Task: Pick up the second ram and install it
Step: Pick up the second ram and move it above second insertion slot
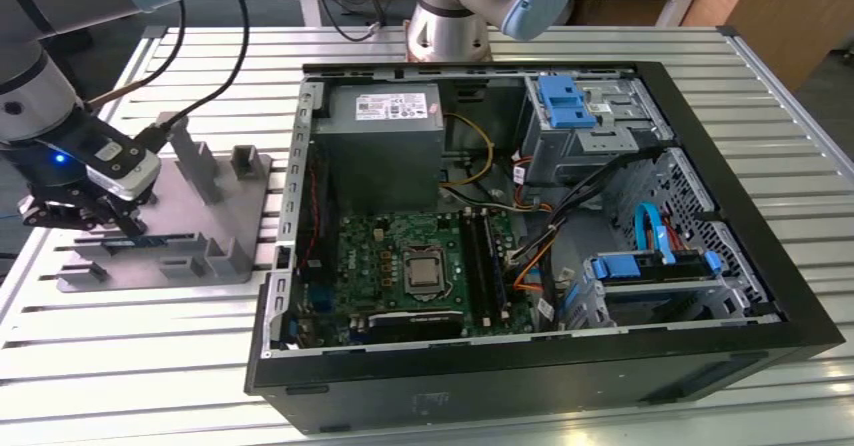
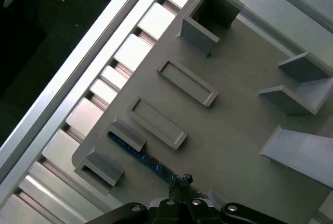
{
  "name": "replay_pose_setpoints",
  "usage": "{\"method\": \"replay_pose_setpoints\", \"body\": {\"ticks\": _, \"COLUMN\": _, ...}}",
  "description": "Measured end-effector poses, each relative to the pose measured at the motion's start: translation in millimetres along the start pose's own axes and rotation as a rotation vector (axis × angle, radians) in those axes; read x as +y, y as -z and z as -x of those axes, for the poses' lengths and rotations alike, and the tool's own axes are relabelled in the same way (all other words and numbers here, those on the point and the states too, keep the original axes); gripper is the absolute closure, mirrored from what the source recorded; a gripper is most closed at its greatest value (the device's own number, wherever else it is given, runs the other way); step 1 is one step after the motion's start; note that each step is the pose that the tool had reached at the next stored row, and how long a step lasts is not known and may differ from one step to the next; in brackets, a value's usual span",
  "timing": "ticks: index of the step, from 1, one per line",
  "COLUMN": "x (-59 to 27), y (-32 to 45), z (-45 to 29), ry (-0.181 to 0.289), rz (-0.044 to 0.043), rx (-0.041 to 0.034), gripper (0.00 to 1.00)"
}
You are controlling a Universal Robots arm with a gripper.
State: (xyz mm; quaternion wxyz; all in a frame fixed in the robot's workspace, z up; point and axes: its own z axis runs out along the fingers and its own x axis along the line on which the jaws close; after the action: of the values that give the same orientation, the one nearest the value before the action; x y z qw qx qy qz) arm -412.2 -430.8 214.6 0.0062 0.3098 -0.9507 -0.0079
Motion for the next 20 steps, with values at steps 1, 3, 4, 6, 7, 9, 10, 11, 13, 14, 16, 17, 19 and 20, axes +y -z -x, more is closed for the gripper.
{"method": "replay_pose_setpoints", "body": {"ticks": 1, "x": 0.0, "y": 0.0, "z": 0.0, "ry": 0.008, "rz": -0.0001, "rx": 0.0001, "gripper": 0.90}}
{"method": "replay_pose_setpoints", "body": {"ticks": 3, "x": 0.0, "y": 0.0, "z": 0.0, "ry": 0.023, "rz": -0.0002, "rx": 0.0004, "gripper": 0.90}}
{"method": "replay_pose_setpoints", "body": {"ticks": 4, "x": 0.0, "y": 0.0, "z": 0.0, "ry": 0.031, "rz": -0.0002, "rx": 0.0006, "gripper": 0.90}}
{"method": "replay_pose_setpoints", "body": {"ticks": 6, "x": 0.0, "y": 0.0, "z": 0.0, "ry": 0.047, "rz": -0.0003, "rx": 0.0009, "gripper": 0.90}}
{"method": "replay_pose_setpoints", "body": {"ticks": 7, "x": 0.0, "y": 0.0, "z": 0.0, "ry": 0.055, "rz": -0.0004, "rx": 0.0011, "gripper": 0.90}}
{"method": "replay_pose_setpoints", "body": {"ticks": 9, "x": 0.0, "y": 0.0, "z": 0.0, "ry": 0.071, "rz": -0.0005, "rx": 0.0013, "gripper": 0.90}}
{"method": "replay_pose_setpoints", "body": {"ticks": 10, "x": 0.0, "y": 0.0, "z": 0.0, "ry": 0.078, "rz": -0.0005, "rx": 0.0015, "gripper": 0.90}}
{"method": "replay_pose_setpoints", "body": {"ticks": 11, "x": 0.0, "y": 0.0, "z": 0.0, "ry": 0.086, "rz": -0.0006, "rx": 0.0016, "gripper": 0.90}}
{"method": "replay_pose_setpoints", "body": {"ticks": 13, "x": 0.0, "y": 0.0, "z": 0.0, "ry": 0.101, "rz": -0.0008, "rx": 0.0019, "gripper": 0.90}}
{"method": "replay_pose_setpoints", "body": {"ticks": 14, "x": 0.0, "y": 0.0, "z": 0.0, "ry": 0.109, "rz": -0.0008, "rx": 0.0021, "gripper": 0.90}}
{"method": "replay_pose_setpoints", "body": {"ticks": 16, "x": 0.0, "y": 0.0, "z": 0.0, "ry": 0.124, "rz": -0.0009, "rx": 0.0024, "gripper": 0.90}}
{"method": "replay_pose_setpoints", "body": {"ticks": 17, "x": 0.0, "y": 0.0, "z": 0.0, "ry": 0.132, "rz": -0.0009, "rx": 0.0025, "gripper": 0.90}}
{"method": "replay_pose_setpoints", "body": {"ticks": 19, "x": 0.0, "y": 0.0, "z": 0.0, "ry": 0.147, "rz": -0.0010, "rx": 0.0027, "gripper": 0.90}}
{"method": "replay_pose_setpoints", "body": {"ticks": 20, "x": 0.0, "y": 0.0, "z": 0.0, "ry": 0.154, "rz": -0.0011, "rx": 0.0029, "gripper": 0.90}}
